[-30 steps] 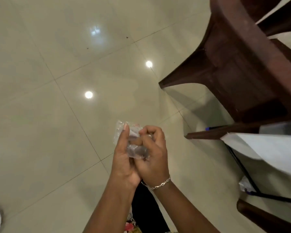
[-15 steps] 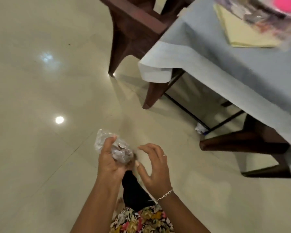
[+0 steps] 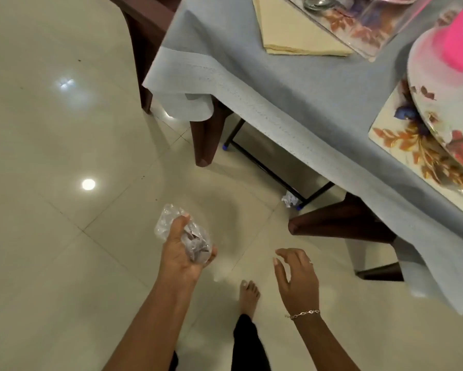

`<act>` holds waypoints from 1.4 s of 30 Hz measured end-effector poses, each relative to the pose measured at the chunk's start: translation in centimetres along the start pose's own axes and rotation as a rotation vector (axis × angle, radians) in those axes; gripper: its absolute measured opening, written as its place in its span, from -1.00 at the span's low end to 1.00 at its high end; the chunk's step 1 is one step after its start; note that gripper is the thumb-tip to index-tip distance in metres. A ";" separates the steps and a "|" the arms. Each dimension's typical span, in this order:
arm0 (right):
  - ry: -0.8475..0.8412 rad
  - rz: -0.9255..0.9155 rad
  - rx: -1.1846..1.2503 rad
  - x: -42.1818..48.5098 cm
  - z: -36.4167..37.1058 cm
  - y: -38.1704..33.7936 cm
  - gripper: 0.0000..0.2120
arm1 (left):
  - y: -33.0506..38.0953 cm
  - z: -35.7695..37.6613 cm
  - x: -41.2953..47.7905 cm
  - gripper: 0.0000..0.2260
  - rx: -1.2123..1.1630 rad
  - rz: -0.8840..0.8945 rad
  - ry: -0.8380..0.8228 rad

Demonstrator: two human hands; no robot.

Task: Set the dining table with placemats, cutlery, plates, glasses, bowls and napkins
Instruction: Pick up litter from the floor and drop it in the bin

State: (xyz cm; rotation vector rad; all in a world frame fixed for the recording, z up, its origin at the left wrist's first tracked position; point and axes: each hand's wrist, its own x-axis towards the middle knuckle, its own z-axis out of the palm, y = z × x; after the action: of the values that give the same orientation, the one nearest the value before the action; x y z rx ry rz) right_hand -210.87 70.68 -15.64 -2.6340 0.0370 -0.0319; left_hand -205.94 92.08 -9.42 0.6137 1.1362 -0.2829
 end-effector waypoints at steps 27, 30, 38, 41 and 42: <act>-0.615 0.360 -0.578 25.1 32.0 34.2 -0.35 | -18.2 2.0 38.1 -0.81 0.210 0.124 -0.107; -0.570 0.382 -0.612 26.1 34.0 36.5 -0.29 | -18.9 2.3 41.8 -0.83 0.214 0.132 -0.141; -0.642 0.503 -0.679 27.5 35.6 38.7 -0.34 | -19.6 2.4 45.6 -0.83 0.134 0.129 -0.153; -0.775 0.401 -0.603 26.0 35.9 37.3 -0.52 | -19.1 2.2 44.3 -0.84 0.104 0.142 -0.131; -0.819 0.413 -0.550 25.0 36.0 36.6 -0.54 | -18.9 2.0 43.5 -0.83 0.096 0.146 -0.118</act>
State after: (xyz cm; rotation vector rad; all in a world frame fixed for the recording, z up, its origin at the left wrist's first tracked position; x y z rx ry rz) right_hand -185.58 55.36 -64.47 -2.8847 0.3432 1.3479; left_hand -196.24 79.81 -54.23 0.7518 0.9639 -0.2455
